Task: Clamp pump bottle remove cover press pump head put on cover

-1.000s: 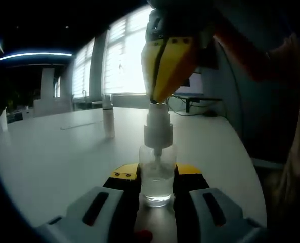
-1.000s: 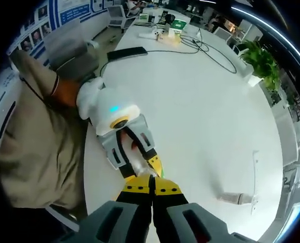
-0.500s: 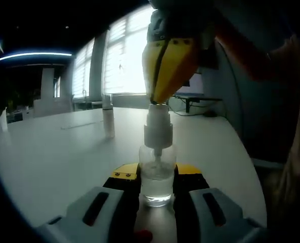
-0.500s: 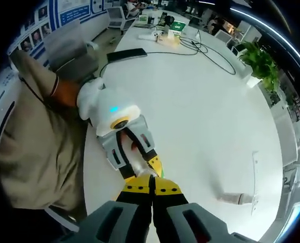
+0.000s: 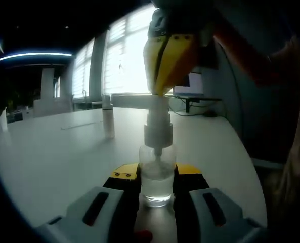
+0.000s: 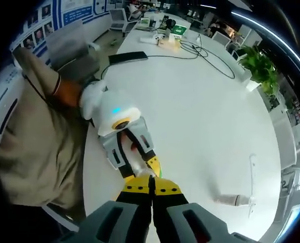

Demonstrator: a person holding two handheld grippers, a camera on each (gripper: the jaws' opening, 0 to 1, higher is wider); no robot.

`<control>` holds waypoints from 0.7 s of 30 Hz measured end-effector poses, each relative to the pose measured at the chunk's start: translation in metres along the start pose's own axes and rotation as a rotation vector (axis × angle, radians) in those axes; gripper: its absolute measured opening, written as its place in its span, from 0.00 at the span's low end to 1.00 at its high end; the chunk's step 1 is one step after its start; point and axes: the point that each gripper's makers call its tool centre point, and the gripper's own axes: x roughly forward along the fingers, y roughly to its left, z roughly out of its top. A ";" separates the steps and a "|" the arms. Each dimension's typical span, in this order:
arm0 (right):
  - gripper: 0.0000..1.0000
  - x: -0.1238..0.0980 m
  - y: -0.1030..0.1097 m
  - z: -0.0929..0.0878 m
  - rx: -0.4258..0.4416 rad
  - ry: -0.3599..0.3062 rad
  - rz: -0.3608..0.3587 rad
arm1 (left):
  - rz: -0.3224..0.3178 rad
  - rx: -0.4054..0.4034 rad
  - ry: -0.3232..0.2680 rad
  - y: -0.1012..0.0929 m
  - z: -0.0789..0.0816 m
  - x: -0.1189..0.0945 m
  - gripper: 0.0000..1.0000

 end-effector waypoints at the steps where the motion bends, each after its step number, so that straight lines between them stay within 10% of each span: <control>1: 0.00 0.000 -0.001 0.000 0.014 -0.004 0.002 | 0.001 -0.003 0.000 0.000 0.000 0.000 0.16; 21: 0.00 0.000 0.001 0.001 -0.043 -0.005 0.006 | 0.000 0.000 -0.001 0.000 0.000 0.000 0.16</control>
